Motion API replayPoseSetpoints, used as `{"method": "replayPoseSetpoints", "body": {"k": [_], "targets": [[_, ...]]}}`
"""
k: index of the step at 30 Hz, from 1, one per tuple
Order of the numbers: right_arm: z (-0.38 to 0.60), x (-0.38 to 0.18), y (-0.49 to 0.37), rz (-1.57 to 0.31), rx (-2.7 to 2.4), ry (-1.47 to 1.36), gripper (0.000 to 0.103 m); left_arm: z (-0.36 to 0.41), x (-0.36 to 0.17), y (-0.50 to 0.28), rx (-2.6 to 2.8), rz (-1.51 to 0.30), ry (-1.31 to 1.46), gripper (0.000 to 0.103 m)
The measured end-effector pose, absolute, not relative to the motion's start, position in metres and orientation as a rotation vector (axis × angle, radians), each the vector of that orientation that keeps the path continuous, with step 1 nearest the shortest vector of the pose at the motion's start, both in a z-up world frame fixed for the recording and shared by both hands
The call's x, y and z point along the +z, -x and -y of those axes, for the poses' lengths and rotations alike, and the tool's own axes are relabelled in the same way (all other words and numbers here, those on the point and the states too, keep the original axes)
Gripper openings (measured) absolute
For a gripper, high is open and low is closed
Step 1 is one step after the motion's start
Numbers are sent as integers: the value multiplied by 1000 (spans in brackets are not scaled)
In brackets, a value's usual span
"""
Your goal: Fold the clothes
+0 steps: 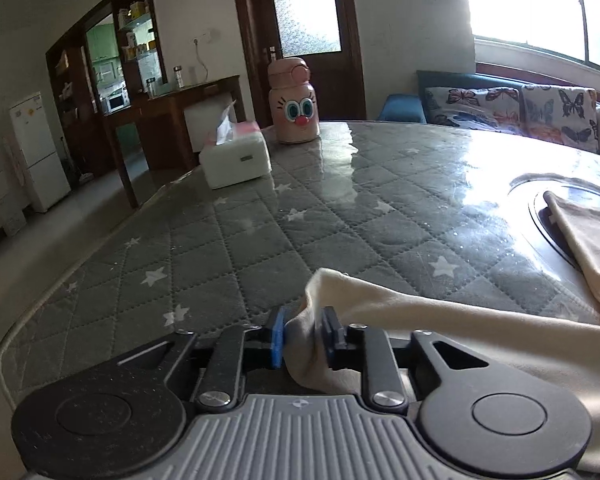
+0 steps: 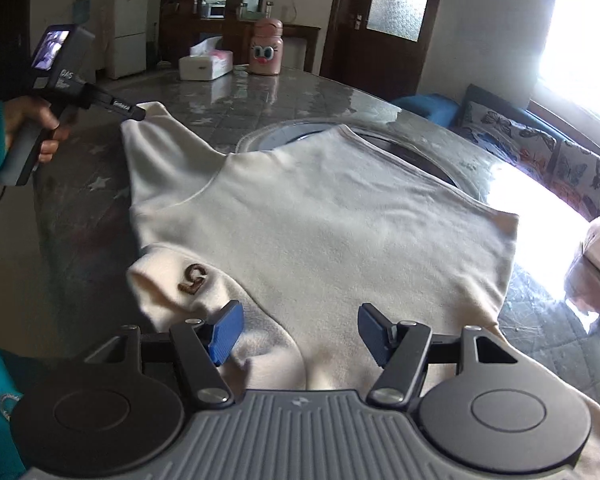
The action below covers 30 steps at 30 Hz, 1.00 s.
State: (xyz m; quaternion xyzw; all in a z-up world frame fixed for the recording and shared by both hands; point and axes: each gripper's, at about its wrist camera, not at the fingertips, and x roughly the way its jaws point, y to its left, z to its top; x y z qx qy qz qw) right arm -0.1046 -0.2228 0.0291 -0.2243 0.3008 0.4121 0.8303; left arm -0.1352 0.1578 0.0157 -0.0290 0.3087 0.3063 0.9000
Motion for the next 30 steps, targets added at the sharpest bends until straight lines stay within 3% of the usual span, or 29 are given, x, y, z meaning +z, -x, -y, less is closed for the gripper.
{"method": "replayPoseSetpoints", "body": {"k": [10, 30], "targets": [[283, 49, 100, -650, 693, 290, 65, -120, 47, 134, 477, -571, 137, 34], [414, 22, 46, -686, 161, 164, 65, 111, 30, 64, -353, -696, -9, 40]]}}
